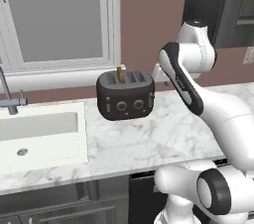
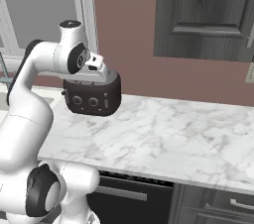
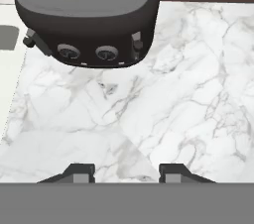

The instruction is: Start the toaster. Once the lever pops up, take the bread to the plate on the dining counter.

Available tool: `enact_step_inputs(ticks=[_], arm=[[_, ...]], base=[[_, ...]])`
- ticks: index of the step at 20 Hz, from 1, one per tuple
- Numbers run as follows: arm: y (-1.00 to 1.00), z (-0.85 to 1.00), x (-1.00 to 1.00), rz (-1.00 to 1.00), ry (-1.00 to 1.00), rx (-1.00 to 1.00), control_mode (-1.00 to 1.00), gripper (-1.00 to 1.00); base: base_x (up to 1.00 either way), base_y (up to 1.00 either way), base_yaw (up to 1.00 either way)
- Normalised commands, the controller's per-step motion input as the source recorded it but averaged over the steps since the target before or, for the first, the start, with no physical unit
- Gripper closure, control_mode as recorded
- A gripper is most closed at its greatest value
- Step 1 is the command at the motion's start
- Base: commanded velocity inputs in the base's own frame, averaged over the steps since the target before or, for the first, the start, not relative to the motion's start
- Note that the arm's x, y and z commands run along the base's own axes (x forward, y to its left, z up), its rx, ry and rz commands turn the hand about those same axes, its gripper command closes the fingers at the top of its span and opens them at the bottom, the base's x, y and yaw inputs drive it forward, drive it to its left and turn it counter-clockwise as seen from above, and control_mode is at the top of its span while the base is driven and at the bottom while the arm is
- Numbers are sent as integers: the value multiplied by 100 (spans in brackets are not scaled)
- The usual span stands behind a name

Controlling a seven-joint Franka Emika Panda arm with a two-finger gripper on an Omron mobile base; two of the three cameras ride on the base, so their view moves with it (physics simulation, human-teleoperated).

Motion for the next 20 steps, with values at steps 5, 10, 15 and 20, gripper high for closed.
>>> enact_step_inputs(ticks=[5, 10, 15, 20], arm=[[10, 0, -7, 0, 0, 0, -100, -100], [37, 0, -6, 0, 3, 0, -100, -100], [46, 0, -1, 0, 9, 0, -100, -100], [41, 0, 0, 0, 11, 0, -100, -100]], base=[[0, 0, 0], [0, 0, 0], [0, 0, 0], [0, 0, 0]])
